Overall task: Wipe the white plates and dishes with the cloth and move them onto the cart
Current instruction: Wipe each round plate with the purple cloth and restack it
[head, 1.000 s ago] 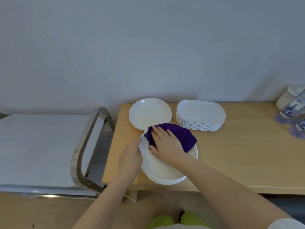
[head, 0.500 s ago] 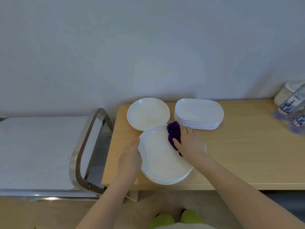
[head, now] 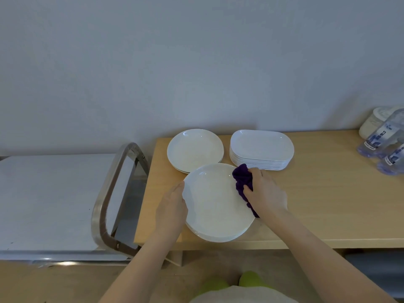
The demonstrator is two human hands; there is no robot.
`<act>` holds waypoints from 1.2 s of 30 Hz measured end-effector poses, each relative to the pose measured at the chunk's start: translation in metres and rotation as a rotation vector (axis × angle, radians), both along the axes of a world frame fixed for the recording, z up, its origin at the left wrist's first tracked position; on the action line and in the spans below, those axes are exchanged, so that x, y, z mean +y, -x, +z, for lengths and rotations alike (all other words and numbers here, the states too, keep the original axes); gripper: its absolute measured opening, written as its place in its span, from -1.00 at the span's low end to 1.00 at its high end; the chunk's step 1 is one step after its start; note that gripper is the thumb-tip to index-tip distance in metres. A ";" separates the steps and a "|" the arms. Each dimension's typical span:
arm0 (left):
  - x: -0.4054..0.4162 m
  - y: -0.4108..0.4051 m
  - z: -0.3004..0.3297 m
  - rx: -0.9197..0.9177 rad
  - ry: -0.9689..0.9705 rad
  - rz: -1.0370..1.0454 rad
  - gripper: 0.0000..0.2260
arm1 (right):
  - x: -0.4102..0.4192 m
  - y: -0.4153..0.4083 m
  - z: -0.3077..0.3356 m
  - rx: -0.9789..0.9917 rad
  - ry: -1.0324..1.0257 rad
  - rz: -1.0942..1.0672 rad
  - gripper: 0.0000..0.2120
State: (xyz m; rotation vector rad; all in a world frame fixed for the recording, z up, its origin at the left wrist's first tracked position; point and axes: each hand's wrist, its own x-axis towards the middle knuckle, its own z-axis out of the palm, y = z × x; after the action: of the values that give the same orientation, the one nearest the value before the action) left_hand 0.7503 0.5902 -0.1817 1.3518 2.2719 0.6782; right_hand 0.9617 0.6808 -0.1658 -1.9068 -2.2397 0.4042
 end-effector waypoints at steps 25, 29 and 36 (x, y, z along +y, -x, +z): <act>0.034 0.000 -0.001 0.108 -0.030 0.033 -0.69 | 0.044 -0.037 -0.033 -0.147 0.094 0.070 -0.67; 0.044 0.005 0.001 0.114 -0.003 0.021 -0.76 | 0.059 -0.023 -0.014 0.003 -0.040 0.063 -0.74; 0.077 0.024 0.006 0.106 -0.009 0.070 -0.73 | 0.087 0.034 0.022 0.086 -0.113 0.205 -0.80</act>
State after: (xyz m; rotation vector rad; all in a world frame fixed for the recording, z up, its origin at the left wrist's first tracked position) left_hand 0.7263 0.6672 -0.1759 1.3464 2.4123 0.6544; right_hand 0.9281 0.7677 -0.1440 -1.5817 -2.3542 0.3714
